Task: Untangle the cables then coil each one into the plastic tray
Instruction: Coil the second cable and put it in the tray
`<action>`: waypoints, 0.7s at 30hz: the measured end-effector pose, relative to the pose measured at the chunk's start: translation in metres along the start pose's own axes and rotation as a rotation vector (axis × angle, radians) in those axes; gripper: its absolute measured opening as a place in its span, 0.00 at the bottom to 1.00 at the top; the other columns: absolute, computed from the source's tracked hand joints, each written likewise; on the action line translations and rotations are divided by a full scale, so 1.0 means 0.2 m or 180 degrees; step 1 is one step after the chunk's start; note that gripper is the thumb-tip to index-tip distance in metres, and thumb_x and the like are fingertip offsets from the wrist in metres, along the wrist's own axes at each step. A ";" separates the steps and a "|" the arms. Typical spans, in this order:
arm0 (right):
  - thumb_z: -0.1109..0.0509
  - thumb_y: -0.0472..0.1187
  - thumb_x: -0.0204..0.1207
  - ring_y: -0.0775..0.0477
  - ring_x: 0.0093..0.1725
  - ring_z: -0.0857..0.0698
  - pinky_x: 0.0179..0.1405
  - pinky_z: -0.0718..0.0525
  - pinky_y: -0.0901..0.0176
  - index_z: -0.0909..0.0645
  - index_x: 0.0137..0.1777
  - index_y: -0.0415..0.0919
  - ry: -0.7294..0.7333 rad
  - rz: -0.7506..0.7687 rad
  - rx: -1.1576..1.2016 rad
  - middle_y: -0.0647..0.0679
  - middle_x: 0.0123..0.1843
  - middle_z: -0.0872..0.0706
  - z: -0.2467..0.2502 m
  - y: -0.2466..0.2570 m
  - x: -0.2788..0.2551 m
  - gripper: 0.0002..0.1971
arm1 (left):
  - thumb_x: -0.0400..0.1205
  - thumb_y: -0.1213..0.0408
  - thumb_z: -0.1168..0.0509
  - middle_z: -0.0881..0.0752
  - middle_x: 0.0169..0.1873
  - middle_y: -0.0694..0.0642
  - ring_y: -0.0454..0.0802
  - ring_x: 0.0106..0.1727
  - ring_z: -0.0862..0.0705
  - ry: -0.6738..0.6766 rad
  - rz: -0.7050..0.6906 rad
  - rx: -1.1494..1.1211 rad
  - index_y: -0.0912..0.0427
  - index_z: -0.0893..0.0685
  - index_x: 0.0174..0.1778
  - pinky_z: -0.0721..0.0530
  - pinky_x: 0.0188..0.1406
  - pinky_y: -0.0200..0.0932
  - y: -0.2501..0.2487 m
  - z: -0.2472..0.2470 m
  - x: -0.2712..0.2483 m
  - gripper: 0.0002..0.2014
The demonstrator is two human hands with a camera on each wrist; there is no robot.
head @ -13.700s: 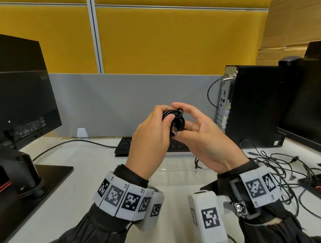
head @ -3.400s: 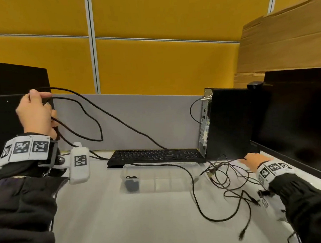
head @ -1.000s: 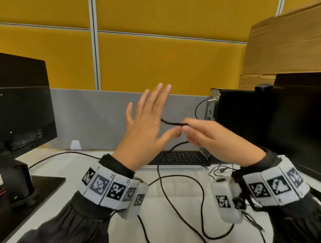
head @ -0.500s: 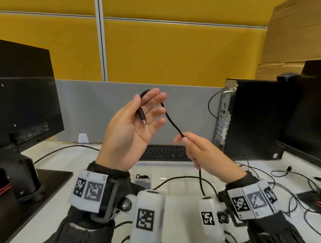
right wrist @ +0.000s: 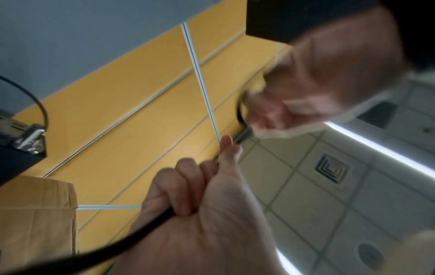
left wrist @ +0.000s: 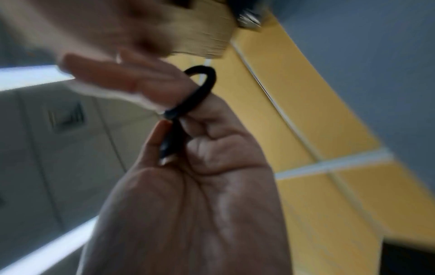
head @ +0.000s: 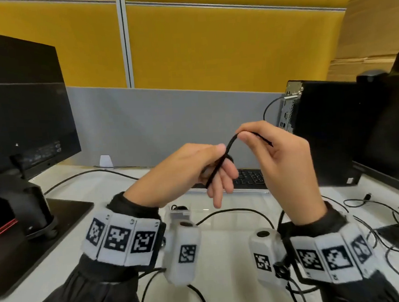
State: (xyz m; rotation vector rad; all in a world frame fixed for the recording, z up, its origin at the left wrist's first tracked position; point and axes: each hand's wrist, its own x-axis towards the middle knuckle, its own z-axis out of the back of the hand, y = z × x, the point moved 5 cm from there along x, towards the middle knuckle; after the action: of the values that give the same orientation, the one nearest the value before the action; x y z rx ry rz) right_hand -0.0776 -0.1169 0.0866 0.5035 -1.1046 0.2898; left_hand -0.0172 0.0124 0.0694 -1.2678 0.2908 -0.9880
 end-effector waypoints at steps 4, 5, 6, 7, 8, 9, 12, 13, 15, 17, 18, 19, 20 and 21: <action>0.49 0.52 0.84 0.55 0.42 0.15 0.43 0.17 0.49 0.24 0.66 0.58 0.0874 -0.0653 -0.0108 0.52 0.45 0.12 -0.11 -0.08 -0.04 0.16 | 0.84 0.62 0.47 0.12 0.30 0.58 0.44 0.18 0.23 -0.0154 -0.0518 -0.1166 0.69 0.17 0.46 0.23 0.27 0.32 -0.04 -0.01 0.02 0.16; 0.49 0.50 0.85 0.58 0.39 0.17 0.44 0.17 0.52 0.27 0.70 0.59 0.1321 -0.0764 -0.0012 0.51 0.41 0.14 -0.15 -0.08 -0.06 0.17 | 0.84 0.64 0.47 0.11 0.34 0.58 0.45 0.22 0.19 -0.0317 -0.0663 -0.1296 0.69 0.18 0.49 0.21 0.30 0.32 -0.04 0.01 0.02 0.15; 0.49 0.48 0.86 0.62 0.34 0.20 0.40 0.20 0.63 0.29 0.71 0.57 0.1723 -0.0794 0.0071 0.54 0.36 0.17 -0.19 -0.06 -0.08 0.16 | 0.84 0.65 0.48 0.10 0.39 0.58 0.47 0.29 0.14 -0.0489 -0.0780 -0.1393 0.69 0.18 0.51 0.18 0.34 0.34 -0.04 0.03 0.03 0.14; 0.49 0.47 0.86 0.64 0.31 0.23 0.35 0.25 0.71 0.29 0.70 0.54 0.2036 -0.0791 0.0134 0.57 0.32 0.22 -0.22 -0.04 -0.10 0.16 | 0.86 0.66 0.49 0.09 0.42 0.59 0.49 0.38 0.11 -0.0646 -0.0856 -0.1471 0.69 0.19 0.54 0.15 0.40 0.36 -0.02 0.04 0.04 0.14; 0.49 0.46 0.86 0.64 0.29 0.25 0.32 0.28 0.71 0.29 0.68 0.51 0.2263 -0.0802 0.0205 0.58 0.31 0.26 -0.25 -0.02 -0.12 0.14 | 0.87 0.67 0.50 0.10 0.46 0.61 0.53 0.45 0.10 -0.0751 -0.0891 -0.1535 0.69 0.20 0.56 0.14 0.46 0.38 -0.01 0.06 0.04 0.14; 0.50 0.46 0.86 0.62 0.28 0.26 0.30 0.29 0.70 0.30 0.68 0.50 0.2433 -0.0824 0.0265 0.59 0.30 0.28 -0.27 -0.01 -0.14 0.14 | 0.87 0.68 0.51 0.10 0.49 0.62 0.55 0.51 0.11 -0.0820 -0.0899 -0.1566 0.69 0.21 0.57 0.14 0.51 0.39 0.00 0.06 0.05 0.15; 0.51 0.47 0.87 0.57 0.29 0.28 0.29 0.32 0.66 0.33 0.67 0.51 0.2838 -0.0952 0.0300 0.55 0.32 0.28 -0.30 0.00 -0.18 0.13 | 0.87 0.70 0.52 0.13 0.57 0.64 0.55 0.59 0.14 -0.0992 -0.0879 -0.1614 0.69 0.23 0.62 0.16 0.58 0.40 0.03 0.05 0.06 0.15; 0.51 0.47 0.87 0.58 0.30 0.29 0.30 0.33 0.65 0.34 0.68 0.51 0.2977 -0.0977 0.0305 0.55 0.32 0.28 -0.30 0.00 -0.19 0.13 | 0.87 0.70 0.52 0.15 0.59 0.63 0.54 0.60 0.14 -0.1054 -0.0882 -0.1610 0.69 0.25 0.64 0.17 0.60 0.40 0.04 0.05 0.06 0.15; 0.50 0.46 0.87 0.61 0.31 0.29 0.31 0.33 0.65 0.33 0.68 0.49 0.3269 -0.0898 0.0308 0.59 0.32 0.30 -0.31 0.03 -0.21 0.13 | 0.88 0.68 0.51 0.15 0.60 0.59 0.51 0.62 0.16 -0.1171 -0.0902 -0.1420 0.66 0.26 0.66 0.20 0.64 0.40 0.06 0.04 0.07 0.14; 0.50 0.45 0.87 0.66 0.33 0.27 0.33 0.31 0.67 0.28 0.64 0.44 0.3495 -0.0689 0.0312 0.62 0.33 0.31 -0.31 0.07 -0.22 0.13 | 0.87 0.61 0.50 0.15 0.58 0.51 0.45 0.62 0.16 -0.1388 -0.0961 -0.0551 0.57 0.26 0.65 0.23 0.66 0.37 0.08 0.06 0.08 0.14; 0.49 0.44 0.87 0.67 0.33 0.26 0.34 0.30 0.70 0.25 0.61 0.43 0.3505 -0.0574 0.0331 0.63 0.32 0.30 -0.30 0.09 -0.22 0.13 | 0.85 0.58 0.51 0.14 0.55 0.47 0.41 0.59 0.15 -0.1486 -0.0982 0.0145 0.54 0.26 0.64 0.23 0.63 0.34 0.08 0.07 0.07 0.15; 0.48 0.45 0.86 0.65 0.32 0.26 0.34 0.29 0.71 0.23 0.57 0.44 0.3428 -0.0488 0.0348 0.62 0.30 0.29 -0.29 0.10 -0.21 0.13 | 0.84 0.56 0.52 0.13 0.51 0.46 0.38 0.53 0.14 -0.1499 -0.0977 0.0861 0.53 0.25 0.62 0.22 0.58 0.33 0.09 0.07 0.07 0.16; 0.46 0.45 0.86 0.62 0.30 0.26 0.32 0.29 0.71 0.21 0.52 0.45 0.3274 -0.0459 0.0363 0.62 0.26 0.27 -0.26 0.11 -0.18 0.12 | 0.84 0.54 0.53 0.12 0.44 0.47 0.39 0.46 0.14 -0.1440 -0.0929 0.1486 0.56 0.23 0.58 0.19 0.51 0.38 0.10 0.07 0.07 0.17; 0.45 0.45 0.85 0.61 0.27 0.26 0.30 0.29 0.70 0.21 0.48 0.47 0.3050 -0.0477 0.0379 0.62 0.24 0.25 -0.23 0.09 -0.15 0.12 | 0.83 0.53 0.54 0.13 0.37 0.49 0.44 0.39 0.15 -0.1352 -0.0845 0.1955 0.60 0.22 0.53 0.19 0.45 0.46 0.11 0.08 0.06 0.19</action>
State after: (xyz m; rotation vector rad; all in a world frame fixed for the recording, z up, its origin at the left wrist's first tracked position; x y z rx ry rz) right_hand -0.0633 -0.0762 0.0475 0.4664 -0.1186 0.4055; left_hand 0.0110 0.0124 0.0589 -0.9217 -0.4922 -0.9043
